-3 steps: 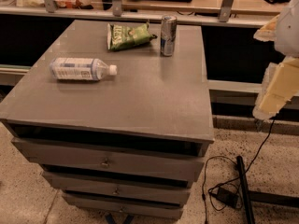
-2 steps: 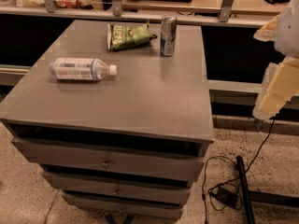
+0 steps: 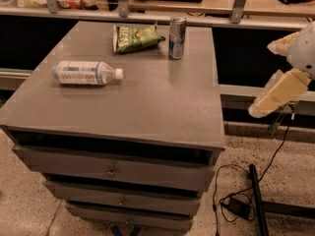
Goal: Knock redbull can over
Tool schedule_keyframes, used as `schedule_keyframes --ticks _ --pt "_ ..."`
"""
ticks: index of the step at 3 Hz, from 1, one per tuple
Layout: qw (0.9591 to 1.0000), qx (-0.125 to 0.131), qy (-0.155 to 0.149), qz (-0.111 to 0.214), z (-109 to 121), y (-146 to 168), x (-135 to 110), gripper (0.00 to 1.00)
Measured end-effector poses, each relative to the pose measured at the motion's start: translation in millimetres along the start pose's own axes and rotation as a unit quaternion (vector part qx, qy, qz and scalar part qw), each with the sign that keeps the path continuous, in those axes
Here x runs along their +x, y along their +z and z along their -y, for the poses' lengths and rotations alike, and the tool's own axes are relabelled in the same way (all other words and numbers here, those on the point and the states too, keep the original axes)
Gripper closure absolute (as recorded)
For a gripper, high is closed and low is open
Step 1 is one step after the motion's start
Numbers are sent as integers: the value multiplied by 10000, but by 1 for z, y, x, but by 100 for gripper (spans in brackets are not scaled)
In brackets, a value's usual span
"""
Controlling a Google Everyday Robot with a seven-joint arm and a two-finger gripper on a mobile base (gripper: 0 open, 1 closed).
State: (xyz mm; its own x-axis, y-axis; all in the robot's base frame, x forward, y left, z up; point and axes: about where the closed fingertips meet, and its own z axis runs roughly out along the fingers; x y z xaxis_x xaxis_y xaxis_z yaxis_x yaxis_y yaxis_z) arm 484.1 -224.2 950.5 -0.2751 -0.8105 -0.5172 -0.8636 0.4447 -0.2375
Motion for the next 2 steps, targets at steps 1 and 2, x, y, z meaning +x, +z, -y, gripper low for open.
schedule_keyframes --ticks 1,2 --pt "9925 120 472 1122 34 38 2 0" --pt "9661 674 993 2287 95 75 -14 0"
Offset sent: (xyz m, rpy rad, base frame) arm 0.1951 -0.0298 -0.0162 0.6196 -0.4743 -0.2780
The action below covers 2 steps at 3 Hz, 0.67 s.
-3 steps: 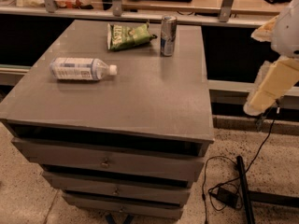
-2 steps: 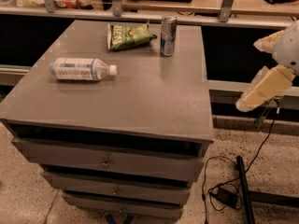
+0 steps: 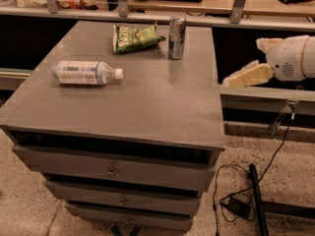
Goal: Knock redbull can over
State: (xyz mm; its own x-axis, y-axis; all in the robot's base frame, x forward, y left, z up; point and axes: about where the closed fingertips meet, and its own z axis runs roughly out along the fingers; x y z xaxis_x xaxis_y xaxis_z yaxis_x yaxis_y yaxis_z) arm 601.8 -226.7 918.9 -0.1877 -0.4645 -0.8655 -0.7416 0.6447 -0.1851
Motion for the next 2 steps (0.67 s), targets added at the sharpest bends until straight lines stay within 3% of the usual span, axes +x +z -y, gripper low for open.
schedule_keyframes --ticks 1,2 --pt "9977 539 120 382 36 24 -16 0" --pt "9962 733 119 448 46 24 -20 0"
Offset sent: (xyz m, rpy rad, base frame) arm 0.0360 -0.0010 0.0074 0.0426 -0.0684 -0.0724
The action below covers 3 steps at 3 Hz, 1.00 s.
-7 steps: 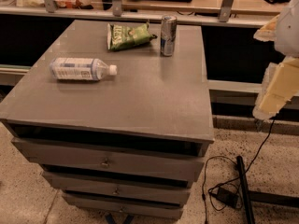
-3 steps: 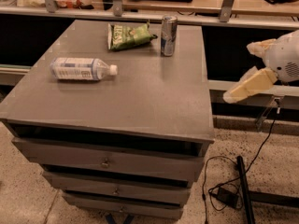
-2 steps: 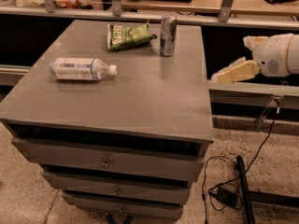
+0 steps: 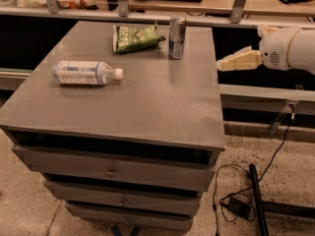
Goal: Knock redbull can over
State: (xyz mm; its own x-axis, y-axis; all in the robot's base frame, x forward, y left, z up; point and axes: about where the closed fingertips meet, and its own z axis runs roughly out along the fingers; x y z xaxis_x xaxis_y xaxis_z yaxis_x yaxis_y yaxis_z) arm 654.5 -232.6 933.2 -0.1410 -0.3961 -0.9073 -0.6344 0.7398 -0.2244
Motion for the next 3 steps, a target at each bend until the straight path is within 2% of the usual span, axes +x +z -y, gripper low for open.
schedule_keyframes --ticks 1,2,3 --pt "9997 36 205 151 -2 19 -1 0" --pt "9978 73 534 392 -3 55 -3 0" --pt "9957 -117 704 598 -10 97 -10 0"
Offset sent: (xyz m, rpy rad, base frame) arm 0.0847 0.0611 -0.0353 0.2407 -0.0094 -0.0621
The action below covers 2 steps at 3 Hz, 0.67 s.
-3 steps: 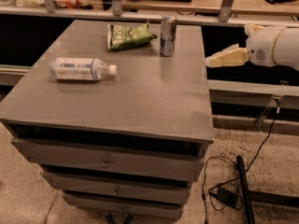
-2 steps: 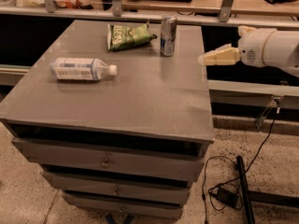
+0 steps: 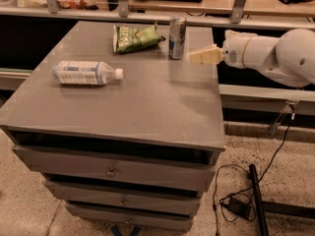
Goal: Knock redbull can over
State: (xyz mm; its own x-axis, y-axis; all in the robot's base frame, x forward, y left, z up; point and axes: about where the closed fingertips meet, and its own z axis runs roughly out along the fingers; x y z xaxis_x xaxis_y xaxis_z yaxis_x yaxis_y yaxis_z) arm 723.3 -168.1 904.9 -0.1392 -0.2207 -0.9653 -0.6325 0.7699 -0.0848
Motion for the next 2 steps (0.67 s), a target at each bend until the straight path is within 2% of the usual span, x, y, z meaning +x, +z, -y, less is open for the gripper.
schedule_keyframes --ticks 2 --pt "9977 -632 73 235 -25 75 -6 0"
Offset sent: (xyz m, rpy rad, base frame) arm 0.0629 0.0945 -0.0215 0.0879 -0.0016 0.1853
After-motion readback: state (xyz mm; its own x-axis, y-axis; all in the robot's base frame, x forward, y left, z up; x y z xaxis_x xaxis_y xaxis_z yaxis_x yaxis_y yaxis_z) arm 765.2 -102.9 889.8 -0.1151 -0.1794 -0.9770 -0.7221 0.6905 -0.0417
